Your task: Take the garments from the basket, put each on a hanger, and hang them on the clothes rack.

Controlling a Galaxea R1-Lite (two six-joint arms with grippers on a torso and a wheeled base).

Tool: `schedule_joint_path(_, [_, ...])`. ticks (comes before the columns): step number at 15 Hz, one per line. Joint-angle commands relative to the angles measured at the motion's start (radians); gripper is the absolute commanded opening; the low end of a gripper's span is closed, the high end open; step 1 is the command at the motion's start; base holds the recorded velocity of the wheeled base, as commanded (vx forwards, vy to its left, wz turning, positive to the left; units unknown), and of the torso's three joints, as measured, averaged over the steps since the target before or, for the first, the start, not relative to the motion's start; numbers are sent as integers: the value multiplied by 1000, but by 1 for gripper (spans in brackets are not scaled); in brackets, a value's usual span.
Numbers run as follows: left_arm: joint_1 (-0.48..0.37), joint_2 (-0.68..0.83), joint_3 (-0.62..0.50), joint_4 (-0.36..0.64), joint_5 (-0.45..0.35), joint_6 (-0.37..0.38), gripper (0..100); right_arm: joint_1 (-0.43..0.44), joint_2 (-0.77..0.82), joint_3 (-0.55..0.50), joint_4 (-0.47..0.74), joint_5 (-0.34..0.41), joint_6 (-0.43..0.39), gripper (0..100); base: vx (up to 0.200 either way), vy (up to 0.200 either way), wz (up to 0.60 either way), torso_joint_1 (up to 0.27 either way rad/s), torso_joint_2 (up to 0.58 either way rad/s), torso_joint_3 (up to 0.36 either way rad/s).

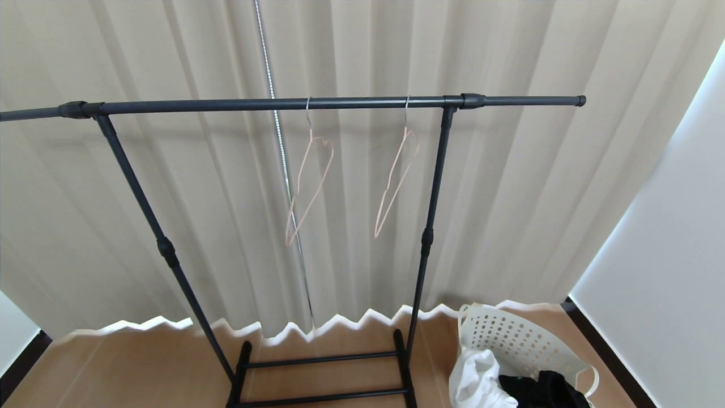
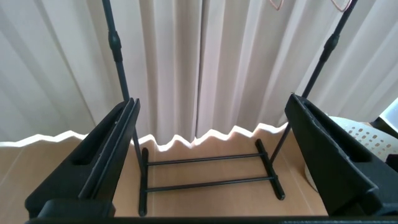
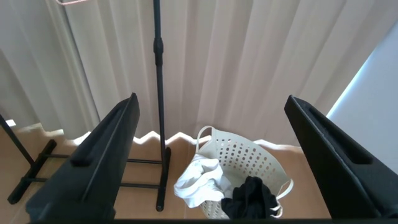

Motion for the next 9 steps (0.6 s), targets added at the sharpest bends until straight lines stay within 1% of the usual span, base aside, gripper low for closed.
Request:
schedule_joint_path(1, [0, 1, 0, 0, -1, 0, 100, 0, 0, 0, 0, 0, -1, 100, 0, 0, 0, -183, 437, 266])
schedule_joint_path(9, [0, 1, 0, 2, -1, 0, 100, 0, 0, 0, 0, 0, 1, 100, 0, 0, 0, -198, 538, 338])
